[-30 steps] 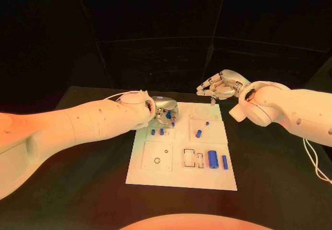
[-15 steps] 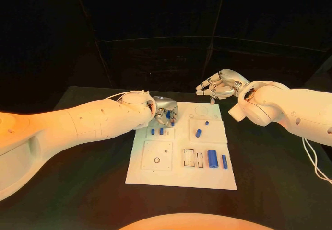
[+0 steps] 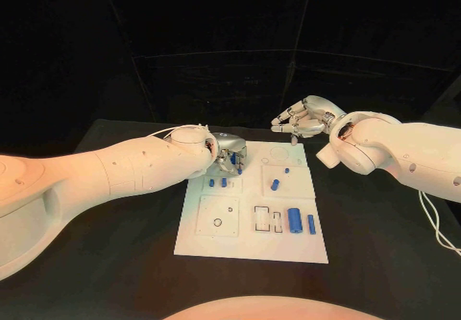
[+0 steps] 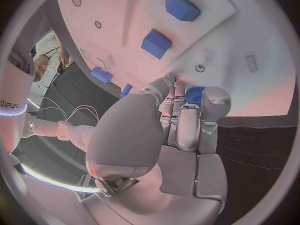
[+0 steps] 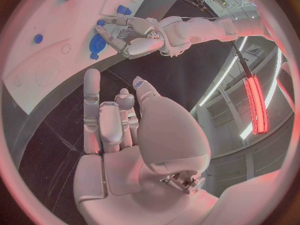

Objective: Assemble the parts on the task board

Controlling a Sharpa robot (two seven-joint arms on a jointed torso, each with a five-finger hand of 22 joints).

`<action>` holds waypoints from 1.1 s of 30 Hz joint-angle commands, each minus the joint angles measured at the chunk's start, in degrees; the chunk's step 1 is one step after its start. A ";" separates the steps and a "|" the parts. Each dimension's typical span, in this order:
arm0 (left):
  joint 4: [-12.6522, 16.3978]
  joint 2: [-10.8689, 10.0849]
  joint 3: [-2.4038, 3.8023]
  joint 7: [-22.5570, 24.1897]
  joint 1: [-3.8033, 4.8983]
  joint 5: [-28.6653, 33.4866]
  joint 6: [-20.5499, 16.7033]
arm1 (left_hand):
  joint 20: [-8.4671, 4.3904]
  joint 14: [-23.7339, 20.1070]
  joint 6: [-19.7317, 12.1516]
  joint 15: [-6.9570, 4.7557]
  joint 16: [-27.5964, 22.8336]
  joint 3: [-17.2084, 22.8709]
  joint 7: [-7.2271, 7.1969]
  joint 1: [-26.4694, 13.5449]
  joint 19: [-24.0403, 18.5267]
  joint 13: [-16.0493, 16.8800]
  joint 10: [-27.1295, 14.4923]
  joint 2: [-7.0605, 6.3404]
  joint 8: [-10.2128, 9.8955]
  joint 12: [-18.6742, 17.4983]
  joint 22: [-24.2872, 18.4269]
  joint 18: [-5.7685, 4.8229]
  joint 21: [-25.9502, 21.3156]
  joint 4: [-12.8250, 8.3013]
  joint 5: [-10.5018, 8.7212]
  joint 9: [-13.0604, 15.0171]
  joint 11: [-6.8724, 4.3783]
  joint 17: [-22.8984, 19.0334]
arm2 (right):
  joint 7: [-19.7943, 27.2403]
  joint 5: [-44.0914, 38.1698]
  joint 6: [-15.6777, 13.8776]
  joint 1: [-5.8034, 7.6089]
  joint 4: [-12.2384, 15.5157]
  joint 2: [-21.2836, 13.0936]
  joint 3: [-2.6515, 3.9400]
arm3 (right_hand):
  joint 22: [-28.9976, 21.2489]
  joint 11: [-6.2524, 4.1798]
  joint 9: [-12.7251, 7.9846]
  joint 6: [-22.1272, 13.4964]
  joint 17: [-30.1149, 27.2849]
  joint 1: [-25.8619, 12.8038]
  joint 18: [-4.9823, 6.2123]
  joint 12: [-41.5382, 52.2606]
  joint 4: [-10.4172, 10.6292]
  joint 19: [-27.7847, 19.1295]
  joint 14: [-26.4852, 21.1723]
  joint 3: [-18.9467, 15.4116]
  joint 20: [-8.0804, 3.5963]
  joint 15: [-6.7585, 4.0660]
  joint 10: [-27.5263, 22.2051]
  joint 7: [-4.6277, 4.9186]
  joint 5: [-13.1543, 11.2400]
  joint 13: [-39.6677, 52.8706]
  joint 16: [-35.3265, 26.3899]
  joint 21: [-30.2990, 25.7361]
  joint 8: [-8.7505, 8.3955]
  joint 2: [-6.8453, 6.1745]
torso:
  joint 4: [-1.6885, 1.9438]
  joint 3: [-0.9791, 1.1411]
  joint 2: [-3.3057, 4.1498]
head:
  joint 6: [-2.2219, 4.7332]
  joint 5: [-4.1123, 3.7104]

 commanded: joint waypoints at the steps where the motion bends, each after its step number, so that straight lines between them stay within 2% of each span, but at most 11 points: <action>1: -0.01 0.00 -0.14 -0.65 -0.23 -0.78 1.74 | 0.07 0.81 0.46 -0.31 0.13 0.22 0.01 -0.56 0.48 0.04 0.42 0.14 -0.15 -0.40 0.18 -1.07 0.29 0.00 -0.02 -0.02 -0.02 -0.18 | 0.22 -0.27 -0.33 0.12 0.16 0.06 0.03 | -0.08 0.09 0.07 -0.28 0.05 0.24 0.30 -0.06 0.30 0.10 1.25 0.06 0.13 0.27 -0.33 -0.04 0.19 0.08 -0.21 -0.19 0.26 -0.20 | 0.06 0.00 -0.01 | -0.01 -0.05; 8: 0.27 0.01 -0.14 -0.06 -0.25 -0.78 0.78 | 0.00 0.81 0.83 -0.41 0.12 0.45 -0.10 -0.85 0.68 0.04 0.85 0.03 -0.17 -0.56 0.67 -1.18 0.80 -0.05 -0.05 -0.03 -0.13 -0.36 | 0.24 -0.28 -0.29 0.12 0.17 0.09 0.03 | -0.08 0.09 0.07 -0.28 0.05 0.24 0.30 -0.06 0.30 0.10 1.25 0.06 0.13 0.27 -0.33 -0.04 0.19 0.08 -0.21 -0.19 0.26 -0.20 | 0.02 0.00 -0.02 | -0.01 -0.01; 24: 1.50 -1.43 0.03 1.43 -0.39 2.06 -6.22 | -0.19 0.97 1.66 -0.59 0.23 1.43 -0.09 -1.12 1.29 0.05 1.88 0.22 -0.28 -1.01 1.91 -1.46 2.16 -0.29 0.00 -0.07 -0.31 -0.58 | 0.30 -0.29 -0.38 0.12 0.11 0.03 0.03 | -0.08 0.09 0.07 -0.28 0.05 0.24 0.30 -0.06 0.30 0.10 1.25 0.06 0.13 0.27 -0.33 -0.04 0.19 0.08 -0.21 -0.19 0.26 -0.20 | 0.07 -0.01 -0.02 | 0.24 -0.12; 26: 1.92 -1.73 0.22 1.62 -0.40 2.51 -6.70 | -0.21 0.99 1.73 -0.60 0.24 1.57 -0.10 -1.09 1.32 0.05 1.96 0.24 -0.30 -1.08 1.98 -1.47 2.22 -0.36 0.02 -0.08 -0.33 -0.60 | 0.30 -0.30 -0.37 0.12 0.09 0.02 0.03 | -0.08 0.09 0.07 -0.28 0.05 0.24 0.30 -0.06 0.30 0.10 1.25 0.06 0.13 0.27 -0.33 -0.04 0.19 0.08 -0.21 -0.19 0.26 -0.20 | 0.08 0.01 -0.05 | 0.22 -0.11; 33: 3.84 -3.15 1.75 1.97 -0.40 3.57 -7.18 | -0.26 1.04 1.93 -0.65 0.29 1.96 -0.13 -1.00 1.46 0.05 2.20 0.20 -0.37 -1.27 2.26 -1.52 2.50 -0.61 0.03 -0.11 -0.38 -0.63 | 0.30 -0.30 -0.34 0.12 -0.08 -0.01 0.03 | -0.08 0.09 0.07 -0.28 0.05 0.24 0.30 -0.06 0.30 0.10 1.25 0.06 0.13 0.27 -0.33 -0.04 0.19 0.08 -0.21 -0.19 0.26 -0.20 | 0.13 0.00 -0.08 | 0.23 -0.11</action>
